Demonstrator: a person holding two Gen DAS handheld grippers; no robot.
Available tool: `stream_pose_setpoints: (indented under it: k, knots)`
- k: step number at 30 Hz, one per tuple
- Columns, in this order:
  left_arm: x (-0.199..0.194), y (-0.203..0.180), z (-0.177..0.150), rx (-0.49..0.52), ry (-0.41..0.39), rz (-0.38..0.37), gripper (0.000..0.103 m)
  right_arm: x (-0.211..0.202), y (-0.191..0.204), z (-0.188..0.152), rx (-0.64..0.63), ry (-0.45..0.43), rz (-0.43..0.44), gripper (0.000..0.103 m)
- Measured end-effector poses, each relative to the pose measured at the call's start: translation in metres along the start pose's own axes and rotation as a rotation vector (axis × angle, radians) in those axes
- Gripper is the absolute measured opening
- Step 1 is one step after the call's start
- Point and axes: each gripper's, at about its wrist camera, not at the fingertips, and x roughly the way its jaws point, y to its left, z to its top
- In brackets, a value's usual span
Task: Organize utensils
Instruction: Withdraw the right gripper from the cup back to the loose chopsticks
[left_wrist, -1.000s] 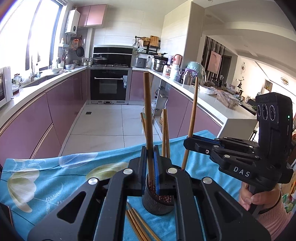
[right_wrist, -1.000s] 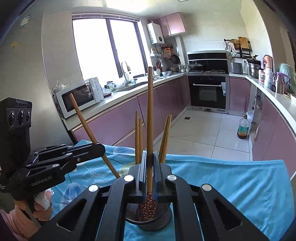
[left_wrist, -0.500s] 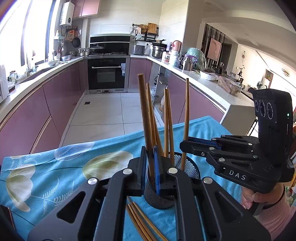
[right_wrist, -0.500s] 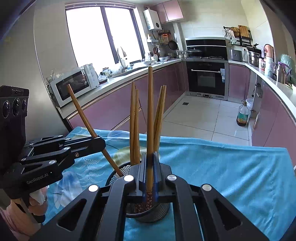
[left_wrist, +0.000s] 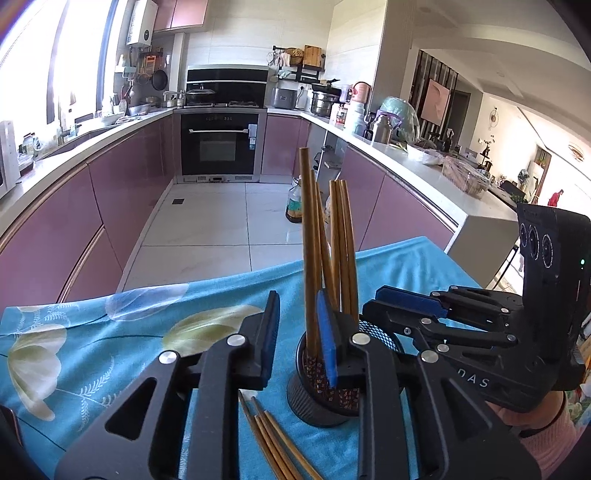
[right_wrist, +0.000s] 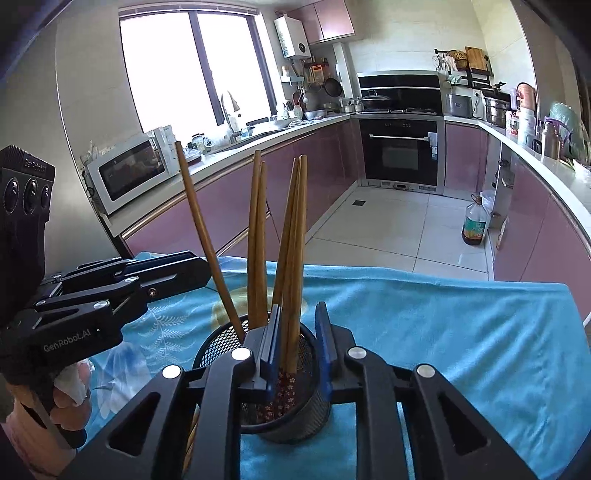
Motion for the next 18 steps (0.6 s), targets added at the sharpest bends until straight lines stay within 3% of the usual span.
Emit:
stream_pose_setpoints:
  k: [7,10,18]
  knots:
    - [-0.022,0.003,-0.015,0.009,-0.045,0.066,0.038,-0.019,0.004,-0.008,-0.007,-0.038,0.014,0.029]
    - [-0.036,0.007,-0.025,-0.001,-0.063,0.087,0.045,-0.031,0.012,-0.011,-0.030,-0.063,0.020,0.042]
    - [-0.063,0.017,-0.059,0.006,-0.061,0.160,0.058,-0.054,0.036,-0.030,-0.098,-0.069,0.095,0.049]
